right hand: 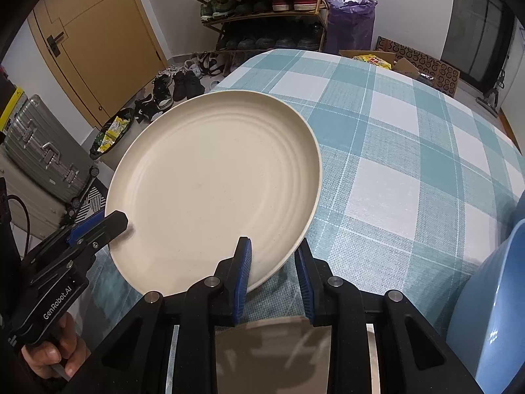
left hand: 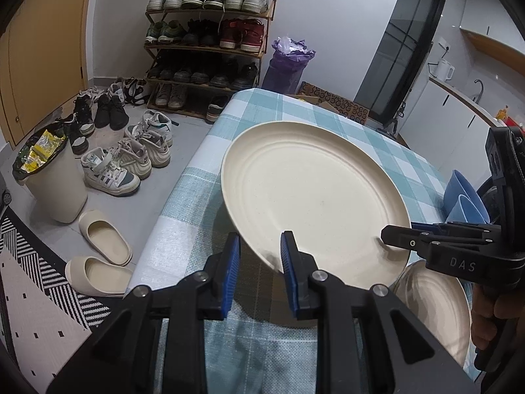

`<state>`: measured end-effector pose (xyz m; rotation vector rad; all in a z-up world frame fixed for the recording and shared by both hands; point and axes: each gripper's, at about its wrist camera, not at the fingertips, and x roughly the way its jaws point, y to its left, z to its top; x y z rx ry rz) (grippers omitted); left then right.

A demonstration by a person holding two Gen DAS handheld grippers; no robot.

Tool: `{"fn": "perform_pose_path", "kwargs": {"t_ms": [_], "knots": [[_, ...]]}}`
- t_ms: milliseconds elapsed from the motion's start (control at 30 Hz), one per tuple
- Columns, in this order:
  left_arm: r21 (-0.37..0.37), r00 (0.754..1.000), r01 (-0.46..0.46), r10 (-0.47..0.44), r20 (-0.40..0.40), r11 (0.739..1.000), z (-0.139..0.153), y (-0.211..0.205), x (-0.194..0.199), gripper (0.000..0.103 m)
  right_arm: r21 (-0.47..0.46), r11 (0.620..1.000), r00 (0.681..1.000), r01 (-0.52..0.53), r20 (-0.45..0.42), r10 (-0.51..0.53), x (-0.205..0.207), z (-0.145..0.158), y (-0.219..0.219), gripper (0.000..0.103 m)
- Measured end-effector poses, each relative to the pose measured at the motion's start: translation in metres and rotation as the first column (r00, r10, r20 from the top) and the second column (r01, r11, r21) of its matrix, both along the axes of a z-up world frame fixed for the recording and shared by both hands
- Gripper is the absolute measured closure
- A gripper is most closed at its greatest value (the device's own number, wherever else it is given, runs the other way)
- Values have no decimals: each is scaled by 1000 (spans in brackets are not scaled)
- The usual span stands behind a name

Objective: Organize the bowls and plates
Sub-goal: 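Lift the cream plate with both grippers and carry it over the plate stack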

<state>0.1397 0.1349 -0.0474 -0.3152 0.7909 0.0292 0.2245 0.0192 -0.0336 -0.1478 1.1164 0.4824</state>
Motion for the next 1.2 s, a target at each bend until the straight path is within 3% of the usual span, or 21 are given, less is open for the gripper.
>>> {"fn": "perform_pose_path", "kwargs": {"t_ms": [1200], "knots": [[56,995,95,-97,32,994,20,-45,-11,80,22,999,999,40,23,-40,-24,14,-50,75]]}}
